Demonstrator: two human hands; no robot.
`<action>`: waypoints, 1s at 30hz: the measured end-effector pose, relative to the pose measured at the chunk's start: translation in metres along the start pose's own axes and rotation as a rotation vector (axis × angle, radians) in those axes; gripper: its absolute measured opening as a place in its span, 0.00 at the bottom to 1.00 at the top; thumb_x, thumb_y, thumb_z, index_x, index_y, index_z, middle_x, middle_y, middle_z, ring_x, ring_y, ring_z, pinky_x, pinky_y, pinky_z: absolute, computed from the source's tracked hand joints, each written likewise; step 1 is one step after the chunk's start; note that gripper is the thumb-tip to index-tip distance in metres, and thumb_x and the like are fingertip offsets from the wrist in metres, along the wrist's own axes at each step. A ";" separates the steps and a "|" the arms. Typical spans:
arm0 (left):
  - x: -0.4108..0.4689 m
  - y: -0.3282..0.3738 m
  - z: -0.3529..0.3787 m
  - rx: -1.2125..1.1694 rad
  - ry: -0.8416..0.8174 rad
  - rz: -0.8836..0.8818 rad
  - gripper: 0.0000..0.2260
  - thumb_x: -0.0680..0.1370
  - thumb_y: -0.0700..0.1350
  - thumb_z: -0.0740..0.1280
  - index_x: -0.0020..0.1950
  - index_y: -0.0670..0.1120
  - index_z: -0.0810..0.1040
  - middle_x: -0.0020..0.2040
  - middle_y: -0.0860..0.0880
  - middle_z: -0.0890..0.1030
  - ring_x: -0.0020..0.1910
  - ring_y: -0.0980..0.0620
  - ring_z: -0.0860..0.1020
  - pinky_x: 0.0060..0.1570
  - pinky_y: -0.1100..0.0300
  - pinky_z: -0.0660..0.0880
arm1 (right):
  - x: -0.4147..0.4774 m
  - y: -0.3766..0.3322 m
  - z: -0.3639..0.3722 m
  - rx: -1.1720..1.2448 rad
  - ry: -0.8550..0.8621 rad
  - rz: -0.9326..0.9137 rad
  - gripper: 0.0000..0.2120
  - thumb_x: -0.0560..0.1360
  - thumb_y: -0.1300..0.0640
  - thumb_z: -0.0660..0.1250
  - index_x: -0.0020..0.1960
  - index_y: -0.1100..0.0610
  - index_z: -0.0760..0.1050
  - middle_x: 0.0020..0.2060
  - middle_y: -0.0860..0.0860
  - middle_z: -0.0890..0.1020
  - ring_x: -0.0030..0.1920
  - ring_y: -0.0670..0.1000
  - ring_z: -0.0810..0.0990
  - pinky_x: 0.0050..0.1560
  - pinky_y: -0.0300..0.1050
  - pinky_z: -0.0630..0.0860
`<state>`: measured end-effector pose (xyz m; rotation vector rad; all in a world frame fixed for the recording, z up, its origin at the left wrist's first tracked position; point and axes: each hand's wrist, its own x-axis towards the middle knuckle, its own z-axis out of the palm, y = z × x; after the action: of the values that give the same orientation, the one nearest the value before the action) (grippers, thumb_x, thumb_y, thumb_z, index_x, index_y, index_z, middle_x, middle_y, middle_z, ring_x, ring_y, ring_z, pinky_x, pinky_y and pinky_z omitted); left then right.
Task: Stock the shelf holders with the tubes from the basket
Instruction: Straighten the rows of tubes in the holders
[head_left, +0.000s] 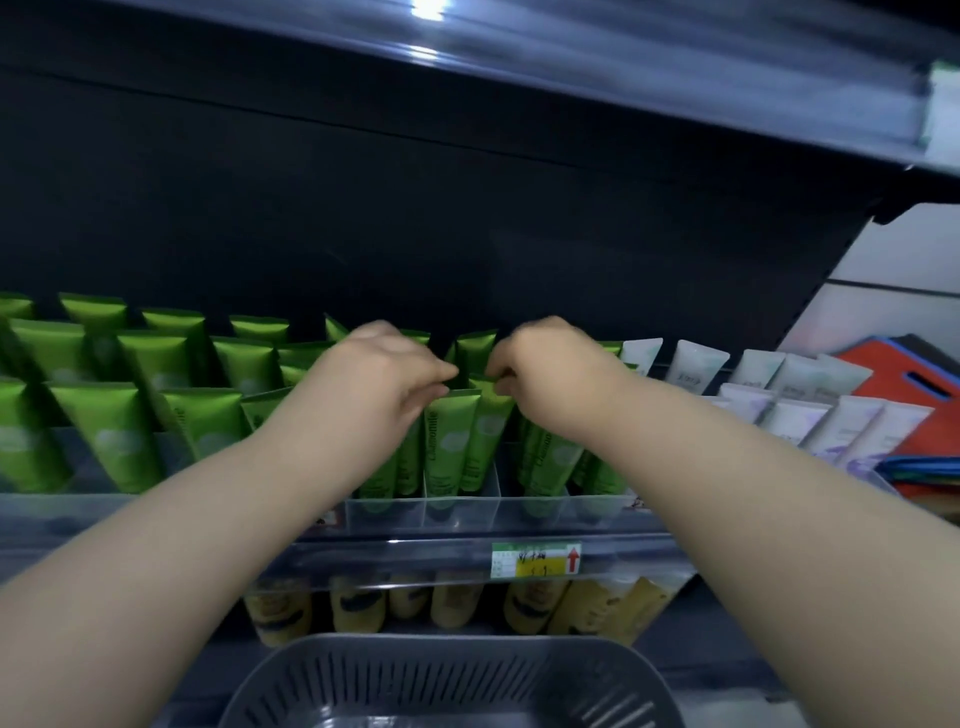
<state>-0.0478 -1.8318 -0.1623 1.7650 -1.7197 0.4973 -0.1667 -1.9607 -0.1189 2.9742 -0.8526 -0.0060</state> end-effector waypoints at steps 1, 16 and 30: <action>0.001 0.000 0.001 -0.008 0.008 0.010 0.09 0.69 0.43 0.68 0.45 0.42 0.85 0.38 0.48 0.84 0.37 0.45 0.79 0.45 0.64 0.68 | 0.002 0.000 -0.003 -0.012 -0.003 -0.016 0.11 0.77 0.61 0.62 0.56 0.54 0.79 0.51 0.54 0.79 0.52 0.56 0.78 0.47 0.41 0.73; 0.009 0.002 0.012 0.057 -0.112 0.056 0.09 0.63 0.36 0.78 0.37 0.48 0.85 0.29 0.51 0.81 0.33 0.47 0.75 0.35 0.59 0.74 | 0.011 0.007 -0.007 0.050 -0.055 -0.069 0.11 0.76 0.54 0.67 0.57 0.53 0.80 0.52 0.54 0.80 0.51 0.56 0.79 0.53 0.49 0.77; 0.012 0.018 0.024 -0.060 -0.021 -0.015 0.11 0.63 0.46 0.69 0.42 0.44 0.85 0.29 0.48 0.82 0.33 0.44 0.80 0.33 0.53 0.79 | -0.006 0.018 -0.046 0.038 -0.066 0.024 0.14 0.78 0.53 0.63 0.63 0.52 0.76 0.60 0.49 0.79 0.60 0.50 0.76 0.59 0.38 0.71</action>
<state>-0.0678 -1.8556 -0.1695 1.7455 -1.7164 0.4178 -0.1807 -1.9711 -0.0718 3.0140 -0.9052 -0.0883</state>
